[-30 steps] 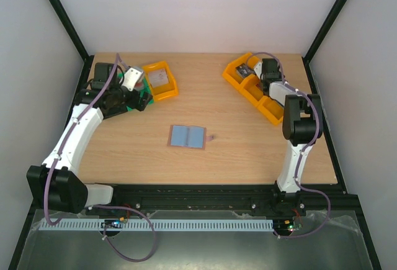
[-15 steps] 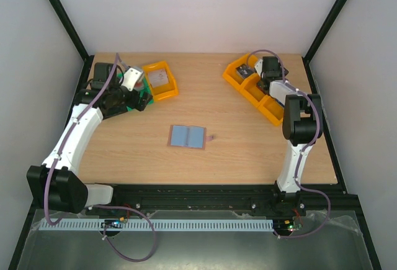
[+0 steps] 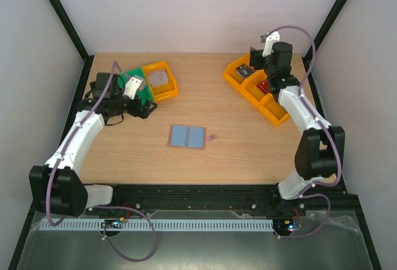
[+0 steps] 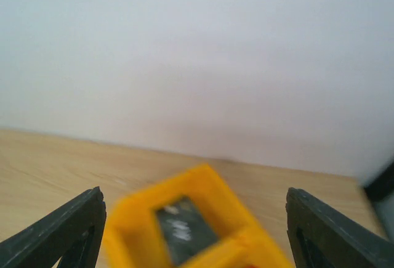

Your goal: Take the credit cards out of the card holder

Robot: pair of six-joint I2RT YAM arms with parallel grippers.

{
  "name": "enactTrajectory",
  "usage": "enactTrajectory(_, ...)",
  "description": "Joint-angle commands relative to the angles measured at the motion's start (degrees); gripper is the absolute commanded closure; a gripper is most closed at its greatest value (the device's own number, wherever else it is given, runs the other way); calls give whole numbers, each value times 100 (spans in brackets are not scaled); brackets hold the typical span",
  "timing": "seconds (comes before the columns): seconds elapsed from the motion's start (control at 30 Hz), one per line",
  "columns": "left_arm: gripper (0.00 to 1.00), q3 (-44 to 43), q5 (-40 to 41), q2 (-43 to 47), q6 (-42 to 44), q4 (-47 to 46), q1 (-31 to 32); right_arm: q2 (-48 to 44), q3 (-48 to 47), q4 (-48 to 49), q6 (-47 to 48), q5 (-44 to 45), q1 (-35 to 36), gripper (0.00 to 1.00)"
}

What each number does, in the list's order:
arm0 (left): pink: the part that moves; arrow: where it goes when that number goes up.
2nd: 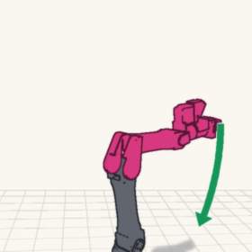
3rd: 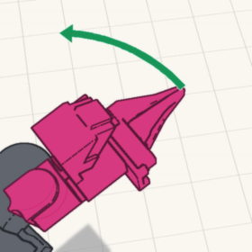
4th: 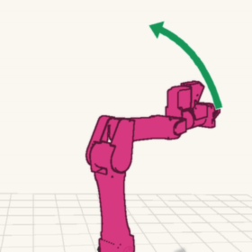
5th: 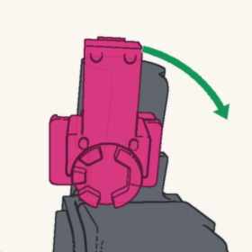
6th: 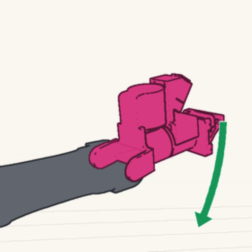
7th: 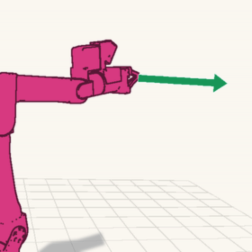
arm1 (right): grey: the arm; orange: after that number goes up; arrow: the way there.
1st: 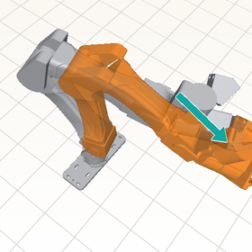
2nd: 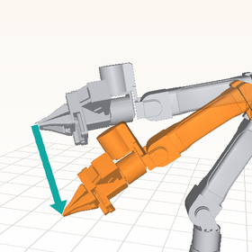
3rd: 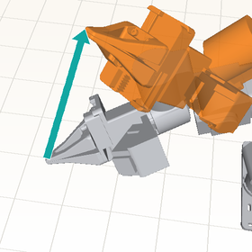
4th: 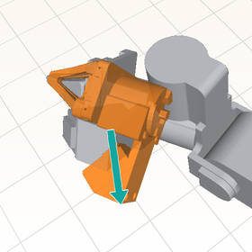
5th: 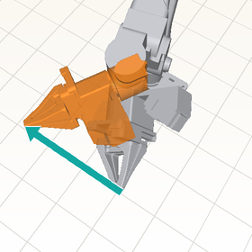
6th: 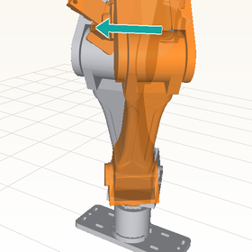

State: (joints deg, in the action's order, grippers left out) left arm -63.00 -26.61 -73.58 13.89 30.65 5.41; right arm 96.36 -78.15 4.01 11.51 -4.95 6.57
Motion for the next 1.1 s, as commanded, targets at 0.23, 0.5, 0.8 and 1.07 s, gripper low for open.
enactTrajectory(0.23,1,2253,-1880,12,-2954,-2481,-145,-440,1158,-439,-3925,-614,1794,35)
enactTrajectory(0.5,1,2876,-1908,-709,-4125,-3607,101,-39,1782,-1090,-4029,-1008,2707,43)
enactTrajectory(0.8,1,2766,-1789,-1742,-4488,-3732,457,398,2345,-1166,-4185,-1227,3226,43)
enactTrajectory(1.07,1,2518,-1939,-2447,-4473,-3667,942,682,2578,-742,-4336,-1606,3428,46)
